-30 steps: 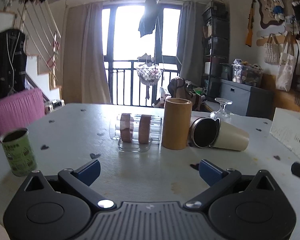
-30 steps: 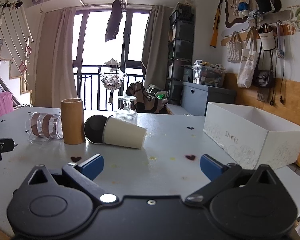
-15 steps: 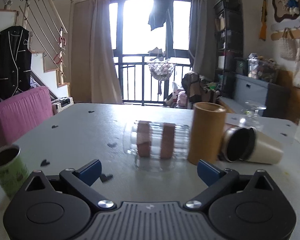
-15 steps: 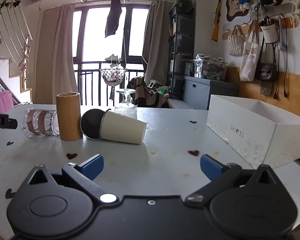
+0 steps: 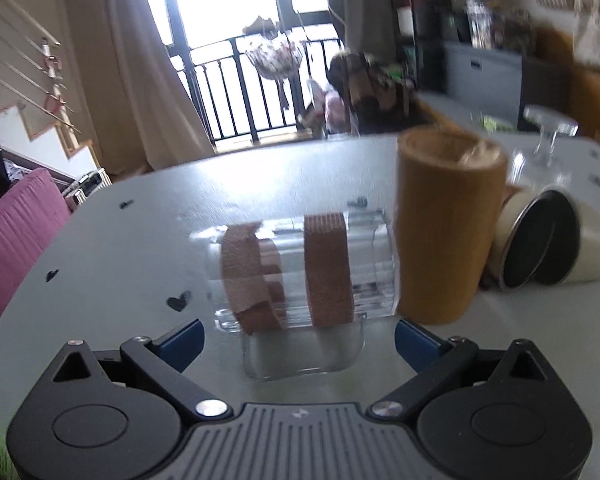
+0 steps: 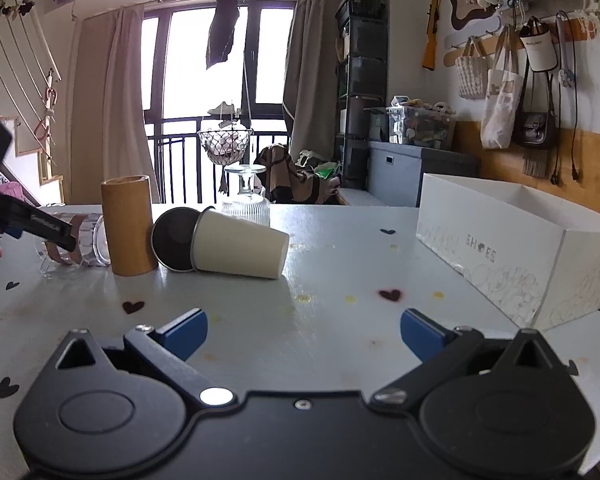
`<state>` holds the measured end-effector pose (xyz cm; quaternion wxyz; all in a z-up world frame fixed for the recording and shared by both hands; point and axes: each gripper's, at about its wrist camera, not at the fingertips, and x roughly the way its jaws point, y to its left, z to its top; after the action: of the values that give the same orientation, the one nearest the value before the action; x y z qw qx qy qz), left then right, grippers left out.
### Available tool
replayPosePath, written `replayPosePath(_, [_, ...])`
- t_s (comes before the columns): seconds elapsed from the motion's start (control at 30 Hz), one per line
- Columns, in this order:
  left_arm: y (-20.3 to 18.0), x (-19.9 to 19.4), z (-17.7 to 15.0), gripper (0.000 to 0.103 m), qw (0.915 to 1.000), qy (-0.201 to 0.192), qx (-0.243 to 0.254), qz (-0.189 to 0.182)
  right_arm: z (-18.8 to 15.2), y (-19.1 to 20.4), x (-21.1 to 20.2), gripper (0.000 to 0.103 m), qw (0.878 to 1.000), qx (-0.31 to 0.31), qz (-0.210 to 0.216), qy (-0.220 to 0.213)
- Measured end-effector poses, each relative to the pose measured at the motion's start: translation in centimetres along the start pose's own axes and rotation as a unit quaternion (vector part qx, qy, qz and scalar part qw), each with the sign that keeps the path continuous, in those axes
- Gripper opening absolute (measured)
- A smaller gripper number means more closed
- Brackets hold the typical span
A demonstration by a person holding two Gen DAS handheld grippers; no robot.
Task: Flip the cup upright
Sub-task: 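Close the left tool fingers on the glass mug's body and lift it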
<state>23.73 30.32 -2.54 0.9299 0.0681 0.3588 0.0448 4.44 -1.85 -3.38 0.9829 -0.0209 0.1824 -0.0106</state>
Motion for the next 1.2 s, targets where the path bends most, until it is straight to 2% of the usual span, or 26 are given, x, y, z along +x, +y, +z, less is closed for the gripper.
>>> replayPosePath(0.2, [-0.8, 3.3, -0.1, 0.099, 0.9987, 0.027, 0.034, 0.028, -0.3, -0.2, 0.6, 0.103, 1.000, -0.002, -0.004, 0.007])
replayPosePath(0.27, [-0.7, 3.4, -0.2, 0.097, 0.9988, 0.021, 0.037, 0.025, -0.4, -0.3, 0.7, 0.103, 1.000, -0.003, -0.006, 0.009])
replayPosePath(0.33, [-0.6, 3.2, -0.2, 0.082, 0.9990, 0.016, 0.039, 0.017, -0.4, -0.4, 0.9, 0.103, 1.000, -0.002, -0.008, 0.011])
replayPosePath(0.6, [0.1, 1.5, -2.2, 0.081, 0.9978, -0.001, 0.067, 0.000, -0.3, 0.0, 0.7, 0.103, 1.000, -0.007, -0.003, 0.009])
replayPosePath(0.73, [0.5, -0.9, -4.2, 0.081, 0.9953, -0.010, 0.094, -0.020, -0.1, 0.5, 0.1, 0.103, 1.000, -0.013, 0.001, 0.003])
replayPosePath(0.9, [1.4, -4.5, -7.5, 0.081, 0.9888, -0.019, 0.133, -0.064, 0.2, 1.1, -0.6, 0.103, 1.000, -0.017, 0.013, -0.003])
replayPosePath(1.2, [3.1, -8.7, -11.8, 0.081, 0.9719, -0.028, 0.189, -0.138, 0.7, 3.7, -0.6, 0.103, 0.997, -0.016, 0.082, 0.001])
